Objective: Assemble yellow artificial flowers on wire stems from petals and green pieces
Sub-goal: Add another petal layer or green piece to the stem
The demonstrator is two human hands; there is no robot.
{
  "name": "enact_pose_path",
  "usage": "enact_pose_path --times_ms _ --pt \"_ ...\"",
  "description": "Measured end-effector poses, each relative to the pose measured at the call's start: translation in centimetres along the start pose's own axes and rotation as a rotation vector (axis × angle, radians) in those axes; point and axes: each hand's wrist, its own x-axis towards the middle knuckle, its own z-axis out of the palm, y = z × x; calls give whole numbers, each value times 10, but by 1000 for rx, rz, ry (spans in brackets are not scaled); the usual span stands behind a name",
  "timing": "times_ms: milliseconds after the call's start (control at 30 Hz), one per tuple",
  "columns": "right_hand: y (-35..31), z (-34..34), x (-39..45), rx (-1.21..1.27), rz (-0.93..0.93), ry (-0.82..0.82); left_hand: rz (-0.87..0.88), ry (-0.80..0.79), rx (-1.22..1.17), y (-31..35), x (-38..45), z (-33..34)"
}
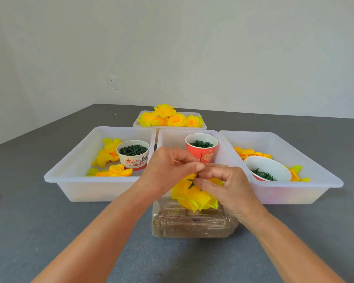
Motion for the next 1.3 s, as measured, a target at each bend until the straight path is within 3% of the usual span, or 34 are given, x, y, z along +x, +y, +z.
enact_pose_path --times_ms 133,267,433,667,900,1000,1300 --pt "-1 8 -1 0 92 106 -14 -48 66 5 5 4" --pt "2 15 -2 23 61 159 36 -73 135 4 7 2" --pt "8 17 -8 112 45 161 93 -116 180 6 10 2" --pt "10 19 -11 -8 64 147 111 -104 164 2 8 3" --pt "-8 31 -17 -482 -16 434 107 -76 216 8 10 4" --pt "-16 38 -13 -601 5 483 106 -72 235 8 9 4" --pt "-2 55 -17 -448 -27 663 108 -61 219 8 8 4"
